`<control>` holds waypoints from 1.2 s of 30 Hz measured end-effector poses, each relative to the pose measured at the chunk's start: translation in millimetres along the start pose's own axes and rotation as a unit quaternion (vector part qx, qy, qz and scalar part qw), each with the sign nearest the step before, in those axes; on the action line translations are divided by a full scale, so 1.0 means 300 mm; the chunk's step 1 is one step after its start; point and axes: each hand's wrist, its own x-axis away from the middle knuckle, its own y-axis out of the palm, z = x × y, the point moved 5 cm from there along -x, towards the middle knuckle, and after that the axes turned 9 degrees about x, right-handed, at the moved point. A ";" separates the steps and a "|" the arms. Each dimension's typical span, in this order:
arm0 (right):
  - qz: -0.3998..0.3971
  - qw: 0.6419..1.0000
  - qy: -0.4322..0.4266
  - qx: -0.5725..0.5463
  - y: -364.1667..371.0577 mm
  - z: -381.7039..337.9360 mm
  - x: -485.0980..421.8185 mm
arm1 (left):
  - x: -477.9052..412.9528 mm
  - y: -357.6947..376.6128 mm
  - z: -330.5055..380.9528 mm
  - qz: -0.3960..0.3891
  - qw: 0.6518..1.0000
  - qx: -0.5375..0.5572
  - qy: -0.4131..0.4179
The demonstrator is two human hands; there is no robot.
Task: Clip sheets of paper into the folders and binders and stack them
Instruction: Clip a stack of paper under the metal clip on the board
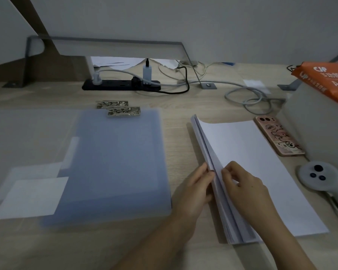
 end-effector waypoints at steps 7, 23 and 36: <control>-0.003 0.999 0.022 -0.034 -0.019 0.002 0.012 | -0.007 0.031 0.087 0.015 0.984 -0.159 0.077; 0.015 0.990 0.079 -0.114 -0.102 0.070 -0.001 | -0.044 0.060 0.110 0.054 0.968 -0.245 0.034; -0.004 0.933 0.098 -0.347 -0.117 -0.148 -0.018 | 0.194 -0.336 0.333 0.111 0.976 -0.137 0.131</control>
